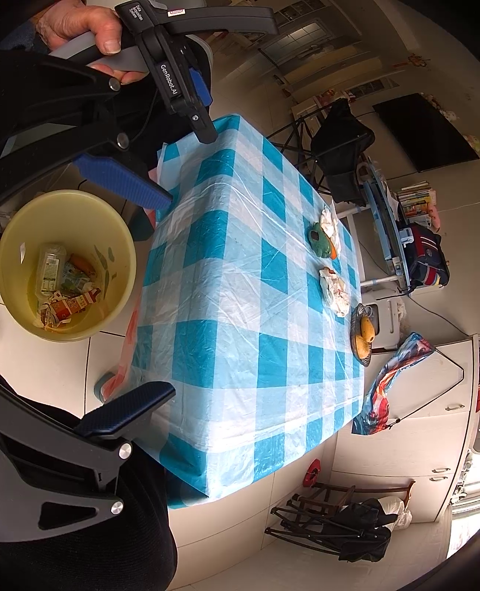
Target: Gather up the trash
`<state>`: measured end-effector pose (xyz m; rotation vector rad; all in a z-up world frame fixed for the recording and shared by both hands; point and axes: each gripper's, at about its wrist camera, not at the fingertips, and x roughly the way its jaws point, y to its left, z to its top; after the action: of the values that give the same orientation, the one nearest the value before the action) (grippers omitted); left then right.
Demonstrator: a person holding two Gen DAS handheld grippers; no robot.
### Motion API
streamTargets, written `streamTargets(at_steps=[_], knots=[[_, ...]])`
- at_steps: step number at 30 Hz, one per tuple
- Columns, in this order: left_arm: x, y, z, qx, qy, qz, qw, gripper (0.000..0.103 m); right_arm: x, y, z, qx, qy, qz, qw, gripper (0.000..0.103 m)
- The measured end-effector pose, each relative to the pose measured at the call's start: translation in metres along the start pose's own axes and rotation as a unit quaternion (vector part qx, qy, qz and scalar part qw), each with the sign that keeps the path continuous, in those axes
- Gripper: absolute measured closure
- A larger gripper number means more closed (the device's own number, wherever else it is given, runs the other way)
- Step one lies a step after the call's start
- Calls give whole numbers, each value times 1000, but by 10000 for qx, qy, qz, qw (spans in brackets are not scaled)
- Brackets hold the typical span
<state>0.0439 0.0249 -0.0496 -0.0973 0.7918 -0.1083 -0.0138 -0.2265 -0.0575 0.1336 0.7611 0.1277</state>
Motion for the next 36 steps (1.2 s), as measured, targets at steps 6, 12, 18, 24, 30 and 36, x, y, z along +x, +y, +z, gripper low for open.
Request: streamTargets(at_steps=[6,12,18,24,30,36], knots=[[1,1,-1,14,39,36,10000,11,0,0,0,-7,12,-5,10000,13],[2,1,0,23,54,50,10000,11,0,0,0,-7,12,-5,10000,13],[2,1,0,21,52,47,10000,11,0,0,0,-7,14,-5,10000,13],[-1,2,2,-42,-16,-15,10000,11,0,1,1,-7,13,-2,10000,13],[-17,19,14,-366,-414,-113,9984,11,-2,1,-1,8,-45,53,10000,13],[-8,33,37,-641,-485,-70,9967,11,14,0,9,81,70,279,9996,13]])
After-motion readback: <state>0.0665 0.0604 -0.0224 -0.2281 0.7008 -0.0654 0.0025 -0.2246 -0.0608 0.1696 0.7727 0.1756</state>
